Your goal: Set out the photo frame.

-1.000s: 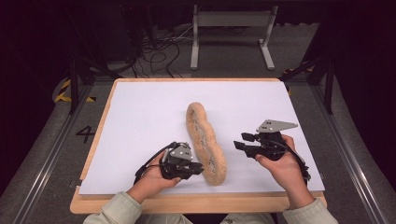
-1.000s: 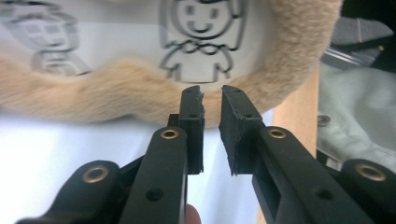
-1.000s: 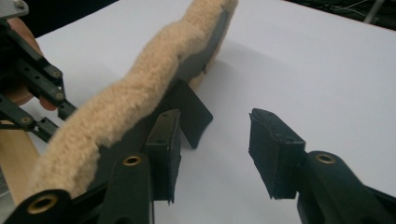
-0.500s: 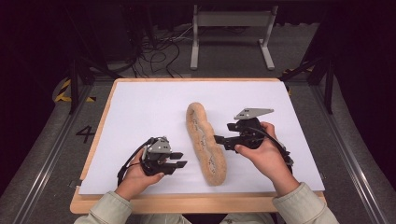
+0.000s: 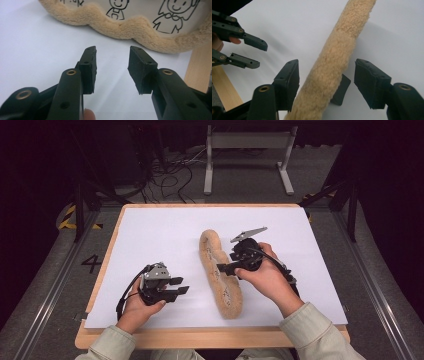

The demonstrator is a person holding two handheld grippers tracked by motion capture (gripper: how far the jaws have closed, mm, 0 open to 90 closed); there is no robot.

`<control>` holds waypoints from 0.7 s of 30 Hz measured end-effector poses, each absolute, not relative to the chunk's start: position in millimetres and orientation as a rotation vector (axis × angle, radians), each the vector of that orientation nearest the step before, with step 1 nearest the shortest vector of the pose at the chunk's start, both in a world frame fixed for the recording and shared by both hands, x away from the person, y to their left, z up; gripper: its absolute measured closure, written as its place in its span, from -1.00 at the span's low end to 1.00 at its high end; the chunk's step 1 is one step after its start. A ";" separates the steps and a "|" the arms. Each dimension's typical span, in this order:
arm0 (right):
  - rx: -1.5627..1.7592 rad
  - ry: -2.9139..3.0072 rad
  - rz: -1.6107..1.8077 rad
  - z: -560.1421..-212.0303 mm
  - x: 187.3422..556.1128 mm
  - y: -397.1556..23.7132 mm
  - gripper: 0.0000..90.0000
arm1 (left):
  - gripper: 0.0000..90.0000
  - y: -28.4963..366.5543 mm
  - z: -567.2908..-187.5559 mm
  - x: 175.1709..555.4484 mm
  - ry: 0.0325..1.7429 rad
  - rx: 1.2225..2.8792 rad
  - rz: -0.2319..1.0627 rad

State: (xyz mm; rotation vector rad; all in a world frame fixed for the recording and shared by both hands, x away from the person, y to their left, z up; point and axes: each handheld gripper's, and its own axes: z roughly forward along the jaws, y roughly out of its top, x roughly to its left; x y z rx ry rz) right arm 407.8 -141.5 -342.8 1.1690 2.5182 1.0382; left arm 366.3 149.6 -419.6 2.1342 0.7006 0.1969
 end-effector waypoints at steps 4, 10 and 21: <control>1.196 2.530 0.984 -346.2 416.3 -131.9 -0.15 | 0.30 153.2 -419.6 366.7 0.711 2.129 0.206; 1.182 2.566 0.860 -356.8 423.2 -115.4 -0.10 | 0.20 158.7 -422.1 367.1 0.736 2.131 0.238; 1.394 2.562 0.754 -359.0 427.7 -107.7 0.31 | 0.18 161.9 -423.6 367.8 0.744 2.122 0.255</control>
